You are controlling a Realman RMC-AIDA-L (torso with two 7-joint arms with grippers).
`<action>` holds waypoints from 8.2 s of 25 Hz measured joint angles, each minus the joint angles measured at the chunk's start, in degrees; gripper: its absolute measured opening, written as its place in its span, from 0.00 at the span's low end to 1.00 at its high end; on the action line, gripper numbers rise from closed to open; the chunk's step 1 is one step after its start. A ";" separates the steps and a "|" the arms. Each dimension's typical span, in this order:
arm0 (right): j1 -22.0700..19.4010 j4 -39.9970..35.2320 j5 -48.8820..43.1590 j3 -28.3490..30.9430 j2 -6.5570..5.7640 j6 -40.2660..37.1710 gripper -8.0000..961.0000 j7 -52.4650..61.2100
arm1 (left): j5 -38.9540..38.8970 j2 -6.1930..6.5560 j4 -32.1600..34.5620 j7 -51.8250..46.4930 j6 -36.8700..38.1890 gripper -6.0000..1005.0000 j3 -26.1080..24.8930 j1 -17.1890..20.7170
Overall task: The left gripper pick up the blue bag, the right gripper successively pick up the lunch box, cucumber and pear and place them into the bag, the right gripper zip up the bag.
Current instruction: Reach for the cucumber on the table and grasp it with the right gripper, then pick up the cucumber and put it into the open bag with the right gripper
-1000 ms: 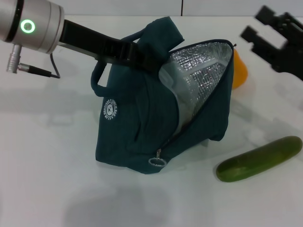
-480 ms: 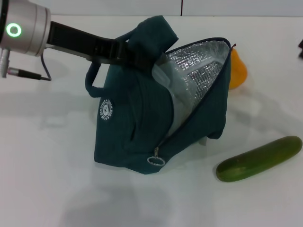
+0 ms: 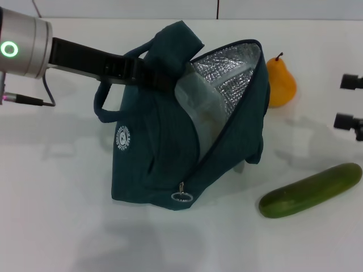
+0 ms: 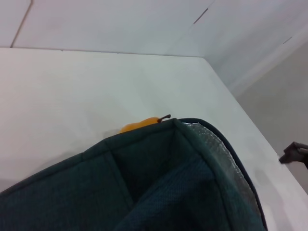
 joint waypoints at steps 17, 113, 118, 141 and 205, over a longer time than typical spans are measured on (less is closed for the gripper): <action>14.06 -33.99 -54.76 4.30 7.52 -11.06 0.89 26.91 | -2.29 -0.17 -4.61 2.08 -0.43 0.06 0.02 -0.12; 16.34 -64.57 -73.97 -4.69 15.06 -18.46 0.57 36.83 | -3.68 0.36 -4.95 3.17 -2.47 0.06 -0.88 -1.38; 14.79 -70.07 -67.30 2.23 15.14 -17.41 0.57 36.74 | -3.68 0.30 -5.00 3.44 -2.48 0.06 -0.88 -1.44; -0.69 -42.30 -8.72 8.29 14.99 8.23 0.58 20.64 | -5.03 -0.06 -5.67 3.98 -2.59 0.06 -0.87 -1.46; 10.58 1.50 -3.09 2.25 15.65 2.64 0.62 1.92 | -5.06 -0.05 -8.06 5.75 -4.24 0.06 -0.87 -1.55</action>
